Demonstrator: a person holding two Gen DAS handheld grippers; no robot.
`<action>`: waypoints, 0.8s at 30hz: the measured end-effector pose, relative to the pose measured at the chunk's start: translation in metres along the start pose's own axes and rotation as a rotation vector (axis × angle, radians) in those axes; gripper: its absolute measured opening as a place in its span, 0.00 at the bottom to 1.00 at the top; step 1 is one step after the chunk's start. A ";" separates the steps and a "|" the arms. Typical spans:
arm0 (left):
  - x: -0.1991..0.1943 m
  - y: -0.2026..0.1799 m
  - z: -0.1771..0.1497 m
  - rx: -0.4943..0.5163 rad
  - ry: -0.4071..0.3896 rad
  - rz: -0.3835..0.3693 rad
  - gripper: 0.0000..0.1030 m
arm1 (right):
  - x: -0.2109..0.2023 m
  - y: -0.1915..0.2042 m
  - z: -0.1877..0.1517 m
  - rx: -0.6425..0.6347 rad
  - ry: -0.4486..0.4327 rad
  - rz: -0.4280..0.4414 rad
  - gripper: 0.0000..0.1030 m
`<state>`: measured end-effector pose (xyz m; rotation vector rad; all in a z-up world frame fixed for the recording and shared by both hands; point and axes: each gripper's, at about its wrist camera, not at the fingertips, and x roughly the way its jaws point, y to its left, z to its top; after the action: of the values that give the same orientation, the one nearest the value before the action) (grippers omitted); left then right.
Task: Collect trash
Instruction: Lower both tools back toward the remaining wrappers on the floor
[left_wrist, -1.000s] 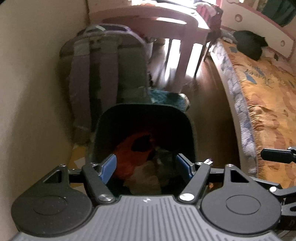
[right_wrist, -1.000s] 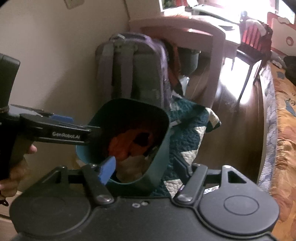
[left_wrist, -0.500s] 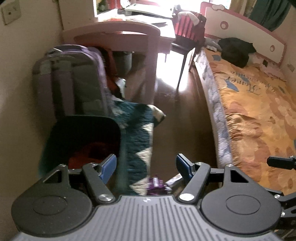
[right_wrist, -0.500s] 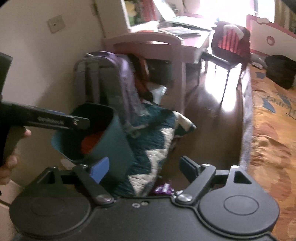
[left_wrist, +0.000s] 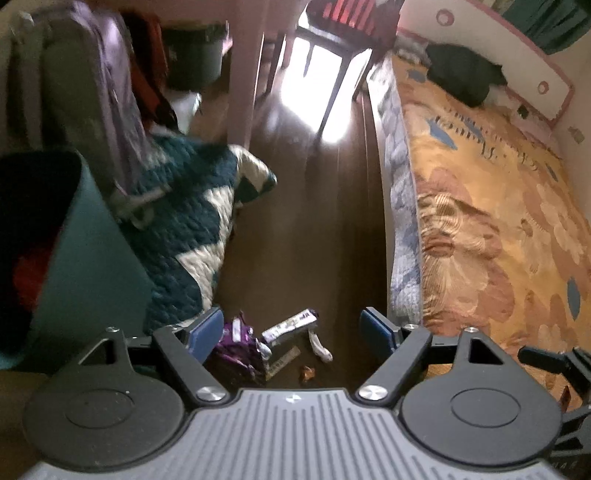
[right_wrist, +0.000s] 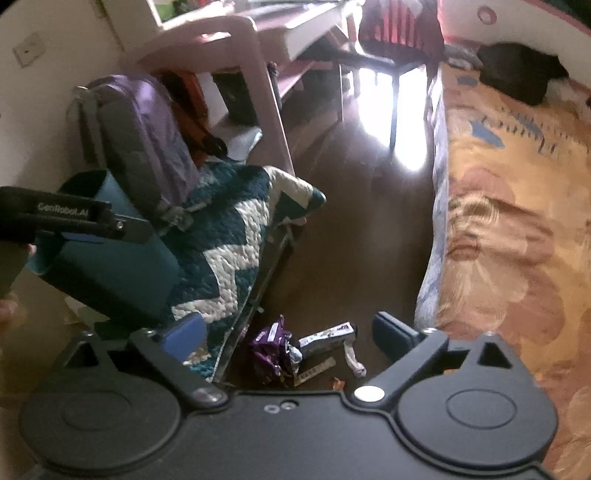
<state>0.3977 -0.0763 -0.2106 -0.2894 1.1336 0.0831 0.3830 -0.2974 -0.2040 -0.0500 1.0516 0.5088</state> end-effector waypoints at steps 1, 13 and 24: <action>0.015 0.001 -0.003 -0.006 0.013 -0.001 0.81 | 0.012 -0.005 -0.006 0.011 0.007 0.000 0.97; 0.224 0.036 -0.081 -0.053 0.163 0.147 0.81 | 0.200 -0.053 -0.099 0.071 0.130 -0.046 0.98; 0.401 0.069 -0.161 -0.087 0.249 0.248 0.81 | 0.370 -0.069 -0.199 0.044 0.266 -0.055 0.93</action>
<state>0.4122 -0.0857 -0.6477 -0.2399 1.4127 0.3235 0.3947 -0.2739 -0.6284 -0.1100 1.3172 0.4366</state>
